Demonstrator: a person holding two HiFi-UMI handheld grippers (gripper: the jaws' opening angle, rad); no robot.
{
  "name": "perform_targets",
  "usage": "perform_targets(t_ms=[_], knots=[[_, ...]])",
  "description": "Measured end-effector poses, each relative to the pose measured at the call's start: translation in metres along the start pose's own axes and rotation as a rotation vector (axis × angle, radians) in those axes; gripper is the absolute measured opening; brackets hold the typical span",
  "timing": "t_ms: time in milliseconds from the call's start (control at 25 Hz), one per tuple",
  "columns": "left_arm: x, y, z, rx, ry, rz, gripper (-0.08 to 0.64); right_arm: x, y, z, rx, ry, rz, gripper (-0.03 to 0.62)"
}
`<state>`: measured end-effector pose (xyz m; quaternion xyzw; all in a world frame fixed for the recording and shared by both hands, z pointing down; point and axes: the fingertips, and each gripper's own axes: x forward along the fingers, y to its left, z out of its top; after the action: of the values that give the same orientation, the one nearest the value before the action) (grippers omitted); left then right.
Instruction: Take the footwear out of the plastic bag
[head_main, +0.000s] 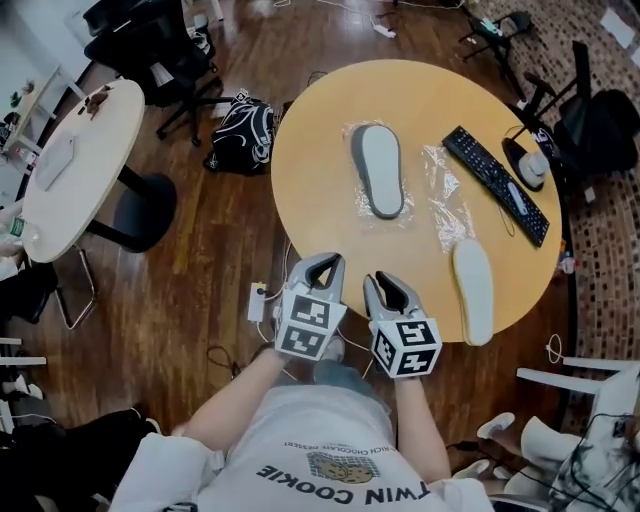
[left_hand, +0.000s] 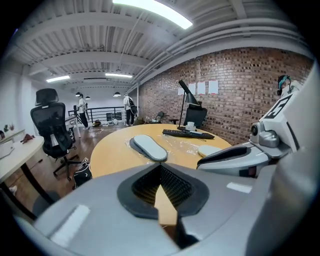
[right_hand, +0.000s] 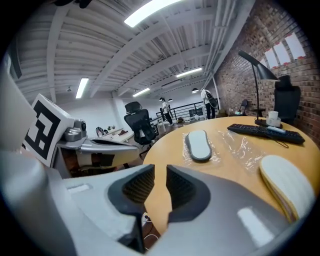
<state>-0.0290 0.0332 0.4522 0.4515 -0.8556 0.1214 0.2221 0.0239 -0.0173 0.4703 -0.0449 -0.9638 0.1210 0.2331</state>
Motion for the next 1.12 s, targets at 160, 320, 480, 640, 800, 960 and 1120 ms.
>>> perform_targets(t_ms=[160,320,480,640,800,960,1120], knots=[[-0.039,0.004,-0.020,-0.029,-0.010,0.019,0.003,-0.009,0.039,-0.009,-0.009,0.004,0.023,0.068],[-0.087,0.005,-0.043,-0.050,-0.014,0.031,0.003,-0.026,0.083,-0.022,-0.007,0.006,0.038,0.060],[-0.138,-0.001,-0.068,-0.062,-0.027,0.033,0.003,-0.051,0.129,-0.044,-0.018,0.005,0.045,0.052],[-0.190,-0.015,-0.091,-0.073,-0.044,0.018,0.003,-0.085,0.170,-0.066,-0.026,-0.007,0.028,0.048],[-0.231,-0.035,-0.108,-0.082,-0.059,-0.010,0.003,-0.119,0.197,-0.081,-0.019,-0.022,-0.006,0.041],[-0.256,-0.058,-0.117,-0.090,-0.069,-0.045,0.003,-0.148,0.213,-0.096,-0.029,-0.015,-0.041,0.026],[-0.272,-0.078,-0.123,-0.085,-0.072,-0.077,0.003,-0.171,0.221,-0.109,-0.020,-0.008,-0.069,0.023]])
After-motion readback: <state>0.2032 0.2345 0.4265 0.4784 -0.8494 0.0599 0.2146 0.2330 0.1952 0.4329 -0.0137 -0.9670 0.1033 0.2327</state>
